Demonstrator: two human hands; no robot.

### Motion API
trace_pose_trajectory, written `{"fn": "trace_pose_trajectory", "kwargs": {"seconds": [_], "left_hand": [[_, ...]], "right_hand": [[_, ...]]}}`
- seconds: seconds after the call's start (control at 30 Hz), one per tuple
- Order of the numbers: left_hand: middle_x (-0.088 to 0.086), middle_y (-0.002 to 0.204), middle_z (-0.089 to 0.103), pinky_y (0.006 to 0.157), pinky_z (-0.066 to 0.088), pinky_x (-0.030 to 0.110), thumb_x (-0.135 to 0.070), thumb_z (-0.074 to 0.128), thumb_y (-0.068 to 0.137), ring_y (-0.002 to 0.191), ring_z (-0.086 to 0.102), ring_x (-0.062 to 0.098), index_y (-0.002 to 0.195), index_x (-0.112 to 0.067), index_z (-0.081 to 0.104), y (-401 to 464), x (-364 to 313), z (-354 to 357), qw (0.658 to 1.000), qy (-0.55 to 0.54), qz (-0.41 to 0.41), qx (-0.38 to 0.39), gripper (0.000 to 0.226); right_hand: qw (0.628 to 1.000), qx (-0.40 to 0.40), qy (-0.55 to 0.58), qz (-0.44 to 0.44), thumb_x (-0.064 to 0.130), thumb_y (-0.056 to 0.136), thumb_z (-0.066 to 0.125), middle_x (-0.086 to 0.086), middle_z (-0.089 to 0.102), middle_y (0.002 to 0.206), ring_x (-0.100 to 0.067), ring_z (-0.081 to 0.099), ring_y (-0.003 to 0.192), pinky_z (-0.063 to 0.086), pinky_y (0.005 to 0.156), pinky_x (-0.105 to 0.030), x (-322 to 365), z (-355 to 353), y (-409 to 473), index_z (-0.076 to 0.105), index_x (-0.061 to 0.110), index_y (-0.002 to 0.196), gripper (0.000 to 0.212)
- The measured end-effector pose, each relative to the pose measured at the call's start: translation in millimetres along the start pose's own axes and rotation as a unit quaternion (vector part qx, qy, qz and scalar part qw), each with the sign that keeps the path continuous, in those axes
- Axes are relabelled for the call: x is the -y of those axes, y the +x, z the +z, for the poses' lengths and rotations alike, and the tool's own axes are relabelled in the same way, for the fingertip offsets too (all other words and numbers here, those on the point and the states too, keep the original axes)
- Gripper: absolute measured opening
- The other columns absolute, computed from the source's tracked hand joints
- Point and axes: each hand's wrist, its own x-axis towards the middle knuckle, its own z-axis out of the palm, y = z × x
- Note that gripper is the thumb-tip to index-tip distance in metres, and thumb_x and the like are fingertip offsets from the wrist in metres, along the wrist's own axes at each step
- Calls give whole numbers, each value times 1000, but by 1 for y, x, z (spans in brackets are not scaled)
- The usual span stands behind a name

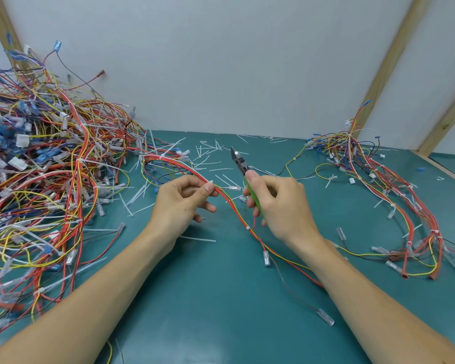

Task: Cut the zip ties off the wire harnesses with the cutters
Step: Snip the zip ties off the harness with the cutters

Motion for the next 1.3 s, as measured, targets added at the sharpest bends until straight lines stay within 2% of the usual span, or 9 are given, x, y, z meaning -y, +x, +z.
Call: {"fn": "trace_pose_trajectory", "kwargs": {"seconds": [0.17, 0.3, 0.43, 0.6, 0.67, 0.77, 0.9, 1.1, 1.3], "left_hand": [[5, 87, 78, 49, 48, 25, -28, 67, 95, 64, 71, 17, 98, -9, 61, -1, -1, 2, 1000, -9, -16, 14, 19], [7, 87, 78, 50, 49, 26, -28, 66, 96, 64, 72, 20, 99, -10, 60, -1, -2, 3, 999, -17, -29, 27, 20], [8, 90, 78, 51, 49, 27, -29, 66, 96, 70, 74, 22, 102, -6, 60, -2, -2, 3, 999, -14, -33, 40, 24], [8, 92, 78, 51, 51, 27, -29, 66, 96, 74, 75, 24, 100, -6, 59, -2, -2, 3, 997, -20, -37, 62, 23], [9, 91, 78, 48, 50, 26, -29, 65, 96, 67, 73, 23, 100, -7, 60, -2, -3, 3, 997, -24, -38, 66, 23], [8, 80, 76, 38, 37, 20, -30, 64, 98, 39, 55, 19, 100, -10, 62, 1, -2, 3, 998, -39, -35, 24, 20], [2, 71, 74, 34, 32, 17, -29, 61, 99, 32, 46, 13, 96, -12, 67, 8, -2, -3, 991, -103, -43, -72, 18], [-3, 66, 70, 36, 34, 18, -35, 68, 95, 39, 50, 9, 86, -15, 66, 9, -5, -11, 971, -166, -49, -165, 22], [-4, 89, 75, 44, 44, 18, -32, 71, 92, 62, 67, 7, 88, -18, 68, 4, -9, -8, 979, -160, -42, -122, 15]], "right_hand": [[999, 4, 45, 25, 57, 103, 49, 6, 73, 68, -15, 64, 53, 56, 54, -37, 5, 9, -4, 72, 20, 79, 49], [998, 28, 37, 44, 66, 87, 58, -4, 66, 59, -25, 62, 53, 58, 57, -46, 9, 12, -9, 70, 17, 80, 51], [998, 23, 35, 42, 33, 88, 75, 6, 69, 69, -24, 64, 64, 58, 66, -52, 4, 16, -7, 68, 23, 84, 13], [999, 19, 0, 39, 28, 87, 78, 16, 69, 72, -12, 62, 62, 60, 69, -48, -2, 18, -7, 64, 28, 83, 14], [999, 12, -25, 29, 28, 87, 78, 16, 70, 75, -12, 63, 64, 59, 67, -45, -3, 18, -7, 64, 28, 82, 15], [997, -1, -76, 16, 28, 88, 77, 18, 69, 72, -9, 62, 68, 54, 68, -37, -6, 14, -4, 60, 31, 82, 18], [990, -13, -142, 0, 29, 88, 77, 23, 66, 69, 0, 59, 69, 44, 65, -31, -9, 4, 1, 57, 34, 80, 22], [984, 1, -172, -36, 30, 89, 76, 34, 62, 67, -3, 56, 69, 48, 68, -33, -5, 0, 1, 58, 32, 83, 19], [951, -63, -300, -51, 33, 94, 70, 9, 73, 86, -32, 63, 87, 41, 65, -37, 0, -7, 1, 58, 29, 98, 13]]}}
